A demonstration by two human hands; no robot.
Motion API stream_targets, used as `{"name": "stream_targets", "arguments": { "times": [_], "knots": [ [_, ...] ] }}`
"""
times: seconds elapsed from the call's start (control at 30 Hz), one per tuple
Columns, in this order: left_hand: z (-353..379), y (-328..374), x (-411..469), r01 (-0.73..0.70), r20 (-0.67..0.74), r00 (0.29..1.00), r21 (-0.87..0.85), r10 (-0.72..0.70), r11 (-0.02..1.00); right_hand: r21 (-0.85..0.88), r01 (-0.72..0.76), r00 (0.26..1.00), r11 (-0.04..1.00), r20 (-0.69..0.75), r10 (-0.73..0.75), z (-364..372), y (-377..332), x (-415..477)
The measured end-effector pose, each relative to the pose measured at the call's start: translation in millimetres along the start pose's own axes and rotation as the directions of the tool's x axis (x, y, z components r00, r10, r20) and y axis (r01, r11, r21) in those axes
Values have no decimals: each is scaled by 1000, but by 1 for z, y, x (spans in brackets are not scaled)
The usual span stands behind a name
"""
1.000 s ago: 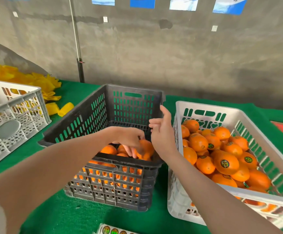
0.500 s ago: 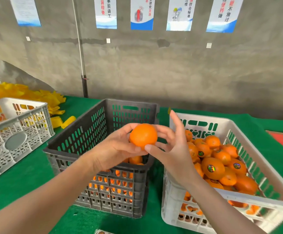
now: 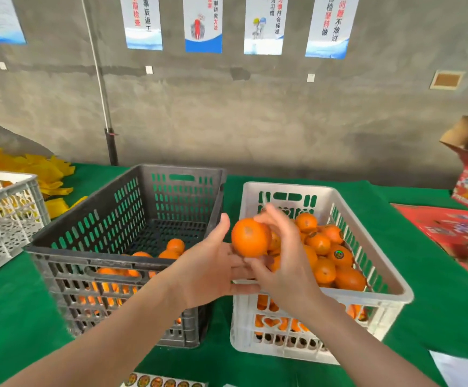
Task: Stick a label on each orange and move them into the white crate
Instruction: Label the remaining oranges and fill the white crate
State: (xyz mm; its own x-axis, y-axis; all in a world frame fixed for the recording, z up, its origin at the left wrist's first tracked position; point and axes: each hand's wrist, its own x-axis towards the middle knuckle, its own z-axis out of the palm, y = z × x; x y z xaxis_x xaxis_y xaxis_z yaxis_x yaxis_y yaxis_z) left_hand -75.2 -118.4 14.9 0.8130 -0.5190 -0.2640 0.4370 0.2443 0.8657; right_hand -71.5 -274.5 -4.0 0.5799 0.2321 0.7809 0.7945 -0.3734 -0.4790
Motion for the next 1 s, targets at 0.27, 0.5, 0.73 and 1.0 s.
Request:
{"name": "stream_targets", "arguments": {
  "times": [0.27, 0.5, 0.73, 1.0],
  "knots": [
    [10, -16, 8, -160, -108, 985, -310, 132, 937, 352, -222, 969, 909, -22, 246, -27, -10, -31],
    [16, -33, 10, -250, -110, 968, -314, 226, 916, 300, -521, 854, 799, 185, 487, -32, -15, -25],
    [25, -38, 4, -243, -78, 970, -309, 230, 920, 106, -454, 882, 885, 195, 429, -26, -16, -26],
    [29, -41, 2, -222, -87, 975, -314, 205, 923, -46, -258, 966, 965, 8, 259, -11, -13, -36]
  ]
}}
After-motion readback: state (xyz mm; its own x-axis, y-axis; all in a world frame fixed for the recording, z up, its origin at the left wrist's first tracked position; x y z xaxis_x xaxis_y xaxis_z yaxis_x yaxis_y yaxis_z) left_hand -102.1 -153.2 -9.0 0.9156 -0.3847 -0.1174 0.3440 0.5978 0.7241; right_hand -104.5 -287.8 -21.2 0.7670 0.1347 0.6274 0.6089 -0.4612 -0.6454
